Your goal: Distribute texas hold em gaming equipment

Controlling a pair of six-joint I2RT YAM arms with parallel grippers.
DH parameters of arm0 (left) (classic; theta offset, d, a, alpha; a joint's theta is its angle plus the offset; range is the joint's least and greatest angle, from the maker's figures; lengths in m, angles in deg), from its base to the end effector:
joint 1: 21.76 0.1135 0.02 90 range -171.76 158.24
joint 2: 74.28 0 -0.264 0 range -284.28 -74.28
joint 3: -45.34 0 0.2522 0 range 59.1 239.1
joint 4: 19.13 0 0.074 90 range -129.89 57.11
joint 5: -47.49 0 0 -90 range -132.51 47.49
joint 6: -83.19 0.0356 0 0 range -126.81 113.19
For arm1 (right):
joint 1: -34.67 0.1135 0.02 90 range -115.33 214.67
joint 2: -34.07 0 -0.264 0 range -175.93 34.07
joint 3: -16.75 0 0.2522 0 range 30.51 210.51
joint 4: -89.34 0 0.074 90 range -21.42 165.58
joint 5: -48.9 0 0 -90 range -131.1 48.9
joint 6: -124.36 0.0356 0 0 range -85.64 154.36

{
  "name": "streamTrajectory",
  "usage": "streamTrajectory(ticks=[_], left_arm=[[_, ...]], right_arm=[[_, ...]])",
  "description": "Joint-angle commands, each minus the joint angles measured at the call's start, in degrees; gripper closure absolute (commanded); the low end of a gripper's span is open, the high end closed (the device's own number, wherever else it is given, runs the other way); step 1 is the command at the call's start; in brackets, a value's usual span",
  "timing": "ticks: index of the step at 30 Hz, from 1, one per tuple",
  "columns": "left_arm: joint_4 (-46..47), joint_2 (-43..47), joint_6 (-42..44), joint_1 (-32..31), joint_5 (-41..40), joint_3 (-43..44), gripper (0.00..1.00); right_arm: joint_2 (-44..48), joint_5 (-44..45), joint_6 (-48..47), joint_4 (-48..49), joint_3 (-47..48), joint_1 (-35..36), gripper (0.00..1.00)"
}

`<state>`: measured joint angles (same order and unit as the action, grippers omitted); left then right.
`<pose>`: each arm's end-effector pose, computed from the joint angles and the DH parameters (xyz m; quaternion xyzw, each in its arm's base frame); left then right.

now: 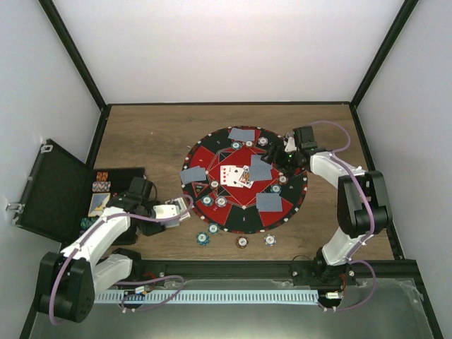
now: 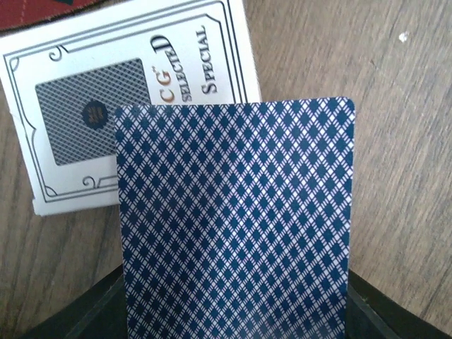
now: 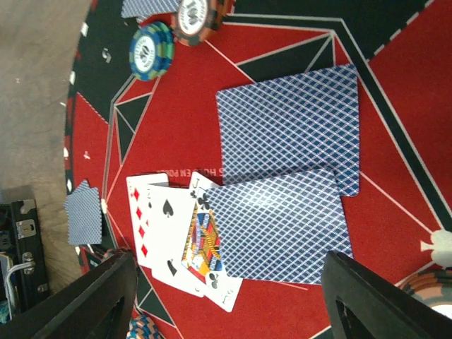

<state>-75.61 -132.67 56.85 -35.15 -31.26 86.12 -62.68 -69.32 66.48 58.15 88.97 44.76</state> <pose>0.1461 -0.0419 0.1573 0.6245 0.7626 -0.0294 0.1659 0.3316 0.0761 0.1839 0.1066 0.9234 0.3202 0.1828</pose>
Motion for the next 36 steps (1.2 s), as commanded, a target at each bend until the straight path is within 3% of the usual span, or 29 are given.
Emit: streamTrajectory(ticks=[1, 8, 15, 23, 36], left_arm=[[-0.49, -3.21, -1.36, 0.20, 1.89, 2.64, 0.73], [0.02, -5.03, -4.50, 0.14, 6.81, 7.93, 0.74], [0.21, -8.60, -4.05, 0.12, 5.36, 7.06, 0.75], [-8.03, 2.51, 4.61, -2.47, 11.08, 5.06, 0.75], [-3.15, -3.77, 1.54, -7.98, 2.88, -0.05, 0.70]], right_arm=[[3.67, 0.58, -0.21, -1.56, 1.33, -0.36, 0.26], [6.49, -0.37, 0.20, -0.87, -1.02, -0.33, 0.26], [7.83, -1.37, 0.93, 0.11, -2.76, -0.35, 0.26], [8.33, -1.45, 1.16, 0.67, -4.31, -0.33, 0.26], [9.25, -1.48, 1.61, 0.90, -5.37, -0.35, 0.25]])
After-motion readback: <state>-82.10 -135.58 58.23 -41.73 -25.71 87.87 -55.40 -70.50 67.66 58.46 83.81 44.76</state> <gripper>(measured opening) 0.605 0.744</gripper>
